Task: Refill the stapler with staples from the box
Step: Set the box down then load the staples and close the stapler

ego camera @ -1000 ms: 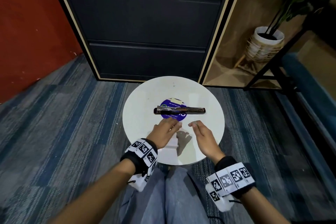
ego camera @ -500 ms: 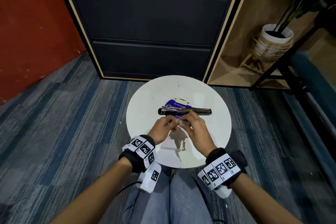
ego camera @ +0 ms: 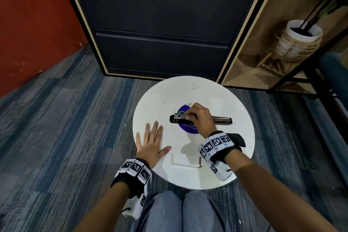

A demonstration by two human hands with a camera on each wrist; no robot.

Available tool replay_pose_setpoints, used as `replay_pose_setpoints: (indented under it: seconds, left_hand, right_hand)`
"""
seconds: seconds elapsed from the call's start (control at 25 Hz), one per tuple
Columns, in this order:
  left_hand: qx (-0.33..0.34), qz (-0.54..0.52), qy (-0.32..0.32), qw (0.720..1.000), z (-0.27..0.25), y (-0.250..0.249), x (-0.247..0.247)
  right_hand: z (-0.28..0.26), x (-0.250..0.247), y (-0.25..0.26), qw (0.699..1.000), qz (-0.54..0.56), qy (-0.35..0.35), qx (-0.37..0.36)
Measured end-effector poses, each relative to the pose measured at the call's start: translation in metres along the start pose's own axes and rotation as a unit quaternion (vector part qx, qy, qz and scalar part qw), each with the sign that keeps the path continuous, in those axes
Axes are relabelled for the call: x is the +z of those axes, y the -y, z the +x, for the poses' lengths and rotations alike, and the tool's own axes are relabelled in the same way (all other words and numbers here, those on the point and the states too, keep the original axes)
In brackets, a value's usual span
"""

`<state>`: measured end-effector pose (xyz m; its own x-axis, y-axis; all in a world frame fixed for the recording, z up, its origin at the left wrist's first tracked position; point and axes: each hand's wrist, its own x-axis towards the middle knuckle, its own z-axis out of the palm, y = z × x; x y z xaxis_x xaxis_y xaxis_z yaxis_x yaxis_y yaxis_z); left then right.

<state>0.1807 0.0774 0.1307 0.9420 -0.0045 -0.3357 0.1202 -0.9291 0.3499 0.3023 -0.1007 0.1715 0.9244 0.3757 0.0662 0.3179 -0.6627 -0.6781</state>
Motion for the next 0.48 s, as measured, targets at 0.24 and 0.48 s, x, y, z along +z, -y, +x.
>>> replay_pose_setpoints:
  seconds: [0.24,0.48]
  left_hand:
    - [-0.002,0.014,0.01,1.0,0.0016,0.0016,-0.0007]
    - [-0.009,0.006,0.011,1.0,0.0014,-0.0002,-0.0011]
  right_hand:
    - [0.0059,0.0065,-0.006,1.0,0.009,-0.01,0.007]
    - [0.011,0.003,-0.0003,0.999,-0.017,0.016,0.027]
